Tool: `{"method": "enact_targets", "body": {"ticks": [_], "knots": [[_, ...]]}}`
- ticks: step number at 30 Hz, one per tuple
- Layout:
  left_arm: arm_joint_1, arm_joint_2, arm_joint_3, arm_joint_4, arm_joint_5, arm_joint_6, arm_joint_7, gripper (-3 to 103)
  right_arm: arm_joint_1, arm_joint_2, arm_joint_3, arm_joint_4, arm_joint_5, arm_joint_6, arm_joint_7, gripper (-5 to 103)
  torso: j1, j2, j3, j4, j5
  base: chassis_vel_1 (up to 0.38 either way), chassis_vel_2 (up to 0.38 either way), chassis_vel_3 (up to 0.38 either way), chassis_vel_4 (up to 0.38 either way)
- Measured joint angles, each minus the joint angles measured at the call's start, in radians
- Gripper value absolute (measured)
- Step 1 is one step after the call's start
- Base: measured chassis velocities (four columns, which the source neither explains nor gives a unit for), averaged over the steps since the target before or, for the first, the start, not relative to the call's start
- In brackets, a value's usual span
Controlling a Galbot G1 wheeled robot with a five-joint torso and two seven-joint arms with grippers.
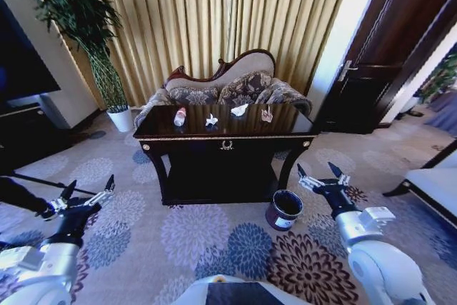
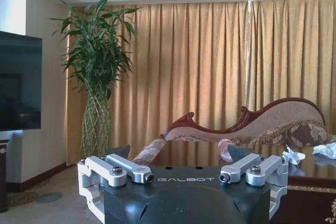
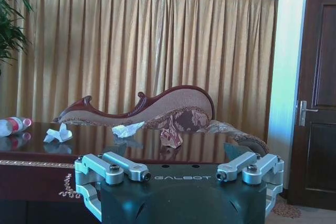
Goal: Move to the front of the table and place the trash on the table into the trash bin.
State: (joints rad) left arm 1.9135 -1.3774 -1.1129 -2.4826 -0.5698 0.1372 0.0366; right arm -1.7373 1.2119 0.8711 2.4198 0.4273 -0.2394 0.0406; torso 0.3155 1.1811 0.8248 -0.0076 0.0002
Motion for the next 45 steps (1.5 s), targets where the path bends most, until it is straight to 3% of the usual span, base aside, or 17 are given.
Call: {"method": "enact_targets", "body": {"ticks": [45], "knots": [[0.005, -0.016, 0.003, 0.005, 0.003, -0.009, 0.006, 100, -0.008, 0.007, -0.008, -0.006, -0.007, 0.029, -0.002, 100, 0.0, 0.0, 0.0, 0.0002, -0.0003, -0.147, 0.144, 0.141, -0.145]]}}
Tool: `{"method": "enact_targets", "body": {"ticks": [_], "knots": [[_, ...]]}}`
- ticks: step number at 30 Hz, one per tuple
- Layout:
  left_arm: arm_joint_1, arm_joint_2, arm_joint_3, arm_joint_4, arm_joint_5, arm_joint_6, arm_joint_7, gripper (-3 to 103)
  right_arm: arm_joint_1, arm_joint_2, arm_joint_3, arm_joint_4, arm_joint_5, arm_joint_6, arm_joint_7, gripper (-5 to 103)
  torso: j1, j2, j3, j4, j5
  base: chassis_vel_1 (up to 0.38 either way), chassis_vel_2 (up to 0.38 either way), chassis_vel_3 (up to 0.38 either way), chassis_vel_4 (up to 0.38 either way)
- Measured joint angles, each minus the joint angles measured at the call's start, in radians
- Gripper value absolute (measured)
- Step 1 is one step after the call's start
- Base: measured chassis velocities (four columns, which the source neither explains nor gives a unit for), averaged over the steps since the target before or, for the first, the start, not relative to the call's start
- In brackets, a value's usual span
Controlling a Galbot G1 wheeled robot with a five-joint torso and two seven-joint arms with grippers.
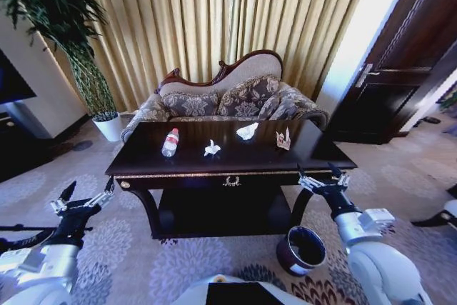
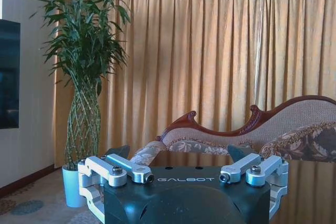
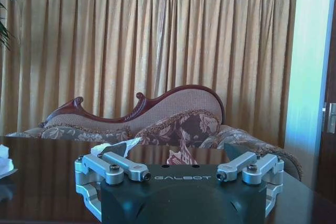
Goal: Move to the front of the table and place the trash on the table into the trash bin.
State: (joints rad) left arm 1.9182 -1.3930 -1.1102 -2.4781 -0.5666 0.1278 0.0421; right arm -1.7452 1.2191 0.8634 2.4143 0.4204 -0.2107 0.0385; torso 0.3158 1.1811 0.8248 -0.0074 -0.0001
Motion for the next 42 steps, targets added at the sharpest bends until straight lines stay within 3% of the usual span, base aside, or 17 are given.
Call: {"method": "enact_targets", "body": {"ticks": [17, 21, 24, 29, 42], "knots": [[0.001, -0.003, -0.003, 0.004, 0.0, -0.024, 0.013, 100, 0.009, -0.018, -0.025, -0.001, 0.032, -0.013, -0.018, 100, 0.0, 0.0, 0.0, 0.0, 0.0001, -0.09, 0.091, 0.091, -0.096], [0.004, -0.005, -0.006, -0.009, 0.0, -0.024, 0.011, 100, 0.046, -0.066, -0.026, 0.001, 0.137, -0.079, 0.01, 100, 0.0, 0.0, 0.0, -0.0003, 0.0002, 0.0, 0.0, 0.0, 0.0], [0.006, -0.009, -0.01, -0.021, -0.001, -0.023, 0.009, 100, 0.134, -0.152, -0.028, -0.007, 0.271, -0.199, 0.084, 100, 0.0, 0.0, 0.0, 0.0002, 0.0003, 0.0, 0.0, 0.0, 0.0], [-0.003, -0.013, -0.003, -0.021, 0.003, 0.001, -0.003, 100, 0.213, -0.251, -0.03, -0.079, 0.315, -0.299, 0.108, 100, 0.0, 0.0, 0.0, 0.0, 0.0002, 0.0, 0.0, 0.0, 0.0], [-0.012, -0.014, 0.015, -0.022, 0.026, 0.016, -0.007, 100, 0.392, -0.365, -0.08, -0.332, 0.336, -0.347, 0.155, 100, 0.0, 0.0, 0.0, 0.0, 0.0002, 0.0, 0.0, 0.0, 0.0]]}}
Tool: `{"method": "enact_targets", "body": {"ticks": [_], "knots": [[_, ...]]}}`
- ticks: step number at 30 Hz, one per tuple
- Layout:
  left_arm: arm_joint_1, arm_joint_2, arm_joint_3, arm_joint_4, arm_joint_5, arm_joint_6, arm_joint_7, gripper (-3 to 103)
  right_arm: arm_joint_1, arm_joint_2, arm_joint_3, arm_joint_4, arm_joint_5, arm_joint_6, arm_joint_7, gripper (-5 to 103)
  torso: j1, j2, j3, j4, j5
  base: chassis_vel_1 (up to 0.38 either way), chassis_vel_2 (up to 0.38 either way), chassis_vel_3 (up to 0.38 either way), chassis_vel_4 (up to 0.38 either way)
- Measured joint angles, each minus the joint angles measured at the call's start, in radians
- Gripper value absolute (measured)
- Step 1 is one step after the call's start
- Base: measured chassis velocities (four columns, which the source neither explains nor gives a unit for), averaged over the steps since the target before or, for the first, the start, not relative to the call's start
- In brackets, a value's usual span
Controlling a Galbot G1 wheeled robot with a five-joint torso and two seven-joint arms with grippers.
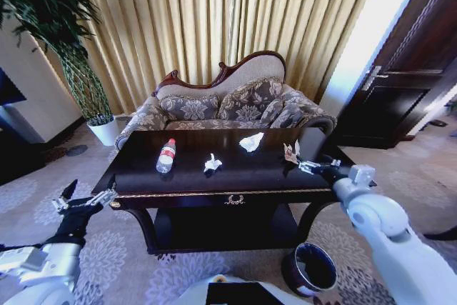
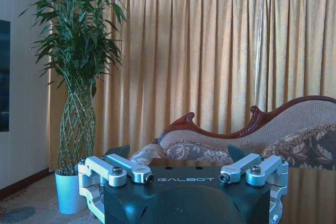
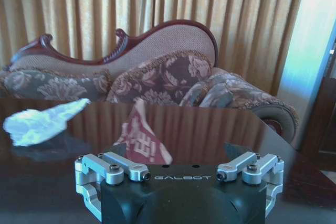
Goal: Move to the front of the table and place the trash on the table into the trash bin.
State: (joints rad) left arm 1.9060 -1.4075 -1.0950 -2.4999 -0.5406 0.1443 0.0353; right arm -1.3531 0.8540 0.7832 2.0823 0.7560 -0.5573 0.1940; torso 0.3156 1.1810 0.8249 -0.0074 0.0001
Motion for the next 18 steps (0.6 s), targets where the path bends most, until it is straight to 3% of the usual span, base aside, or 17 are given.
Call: {"method": "enact_targets", "body": {"ticks": [18], "knots": [[0.007, -0.025, -0.001, -0.001, 0.003, -0.005, 0.003, 100, 0.079, 0.003, -0.106, -0.042, 0.036, -0.001, 0.027, 100, 0.0, 0.0, 0.0, 0.0, -0.0001, 0.0, 0.0, 0.0, 0.0]]}}
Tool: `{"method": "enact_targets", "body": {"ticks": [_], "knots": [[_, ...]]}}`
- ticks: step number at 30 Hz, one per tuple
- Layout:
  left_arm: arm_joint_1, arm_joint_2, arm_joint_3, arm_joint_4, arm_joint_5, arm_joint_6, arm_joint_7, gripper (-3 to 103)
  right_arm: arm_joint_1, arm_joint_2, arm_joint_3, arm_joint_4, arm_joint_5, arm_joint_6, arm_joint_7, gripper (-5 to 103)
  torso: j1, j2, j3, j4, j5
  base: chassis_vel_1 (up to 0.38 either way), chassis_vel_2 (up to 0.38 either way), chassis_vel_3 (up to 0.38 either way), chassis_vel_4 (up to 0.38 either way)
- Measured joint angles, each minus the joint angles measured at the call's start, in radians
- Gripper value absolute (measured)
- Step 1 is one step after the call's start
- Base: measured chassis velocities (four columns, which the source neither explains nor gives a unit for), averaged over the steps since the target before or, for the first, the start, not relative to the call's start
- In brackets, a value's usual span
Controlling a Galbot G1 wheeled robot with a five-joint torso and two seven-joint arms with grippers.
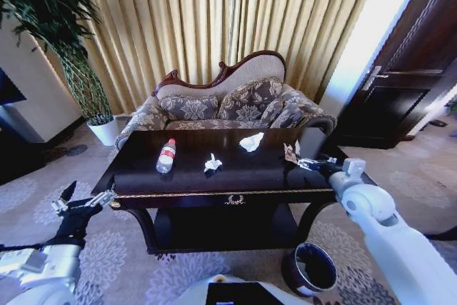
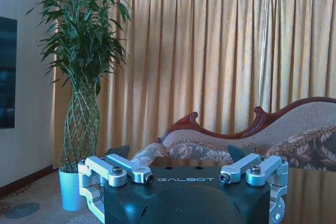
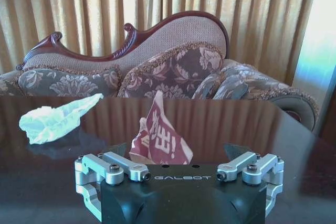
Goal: Move to the front of the table and place the trash on the table into the trash bin.
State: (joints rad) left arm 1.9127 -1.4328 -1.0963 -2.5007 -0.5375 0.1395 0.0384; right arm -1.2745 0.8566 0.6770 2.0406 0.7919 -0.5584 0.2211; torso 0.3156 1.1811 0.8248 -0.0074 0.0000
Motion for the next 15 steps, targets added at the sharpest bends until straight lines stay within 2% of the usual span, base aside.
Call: {"method": "enact_targets", "body": {"ticks": [15], "knots": [[-0.001, 0.001, -0.002, 0.0, 0.006, -0.011, 0.001, 100, 0.081, 0.018, -0.096, -0.093, -0.06, 0.002, 0.01, 100, 0.0, 0.0, 0.0, -0.0001, 0.0, 0.0, 0.0, 0.0, 0.0]]}}
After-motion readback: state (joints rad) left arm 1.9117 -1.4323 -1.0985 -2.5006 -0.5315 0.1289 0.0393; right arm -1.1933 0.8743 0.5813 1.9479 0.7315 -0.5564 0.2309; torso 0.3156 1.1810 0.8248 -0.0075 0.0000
